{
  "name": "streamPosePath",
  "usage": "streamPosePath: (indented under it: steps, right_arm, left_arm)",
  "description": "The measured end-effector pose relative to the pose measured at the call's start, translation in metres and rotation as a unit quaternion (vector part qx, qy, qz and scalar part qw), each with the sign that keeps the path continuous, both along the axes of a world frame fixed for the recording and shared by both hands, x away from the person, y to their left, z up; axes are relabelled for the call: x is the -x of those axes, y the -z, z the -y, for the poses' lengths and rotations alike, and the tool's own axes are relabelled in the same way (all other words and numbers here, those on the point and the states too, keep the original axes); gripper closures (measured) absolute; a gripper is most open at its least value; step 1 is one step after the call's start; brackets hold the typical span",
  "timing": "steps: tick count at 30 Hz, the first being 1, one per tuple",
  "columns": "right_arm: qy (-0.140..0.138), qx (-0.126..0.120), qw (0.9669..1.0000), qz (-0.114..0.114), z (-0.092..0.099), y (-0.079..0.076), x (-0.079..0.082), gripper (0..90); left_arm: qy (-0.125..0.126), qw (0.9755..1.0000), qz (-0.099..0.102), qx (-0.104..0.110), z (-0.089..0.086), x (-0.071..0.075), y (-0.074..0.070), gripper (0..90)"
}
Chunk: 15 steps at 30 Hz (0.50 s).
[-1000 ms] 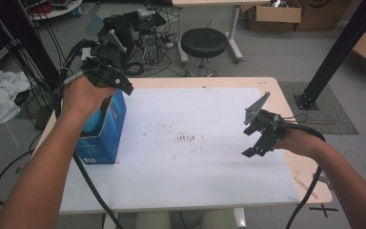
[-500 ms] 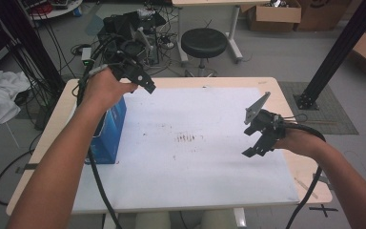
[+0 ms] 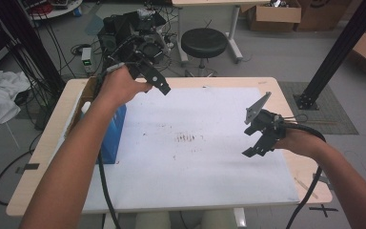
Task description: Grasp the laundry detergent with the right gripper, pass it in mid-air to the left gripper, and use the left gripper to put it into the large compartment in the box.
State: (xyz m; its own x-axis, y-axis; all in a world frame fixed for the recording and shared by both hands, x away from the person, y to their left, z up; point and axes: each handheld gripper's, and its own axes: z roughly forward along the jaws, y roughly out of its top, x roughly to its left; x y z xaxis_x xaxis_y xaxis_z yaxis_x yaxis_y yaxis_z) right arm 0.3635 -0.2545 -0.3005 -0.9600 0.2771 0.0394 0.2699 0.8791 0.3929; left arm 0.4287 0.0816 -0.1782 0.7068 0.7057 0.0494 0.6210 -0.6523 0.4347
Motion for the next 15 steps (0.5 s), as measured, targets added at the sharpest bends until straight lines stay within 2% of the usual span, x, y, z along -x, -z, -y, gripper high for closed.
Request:
streamPosePath:
  steps: [6, 9, 15]
  right_arm:
    - [0.004, -0.001, 1.0, -0.002, 0.002, 0.001, -0.001, 18.0]
    - [0.006, -0.002, 1.0, -0.002, 0.002, 0.0, -0.002, 18.0]
    - [0.008, -0.003, 1.0, -0.002, 0.0, -0.002, -0.003, 18.0]
  left_arm:
    - [0.016, 0.9999, 0.004, 0.001, 0.006, -0.005, 0.004, 19.8]
    - [0.037, 0.9993, 0.007, 0.003, 0.011, -0.007, 0.008, 19.1]
    - [0.058, 0.9983, 0.005, 0.004, 0.015, -0.01, 0.018, 18.6]
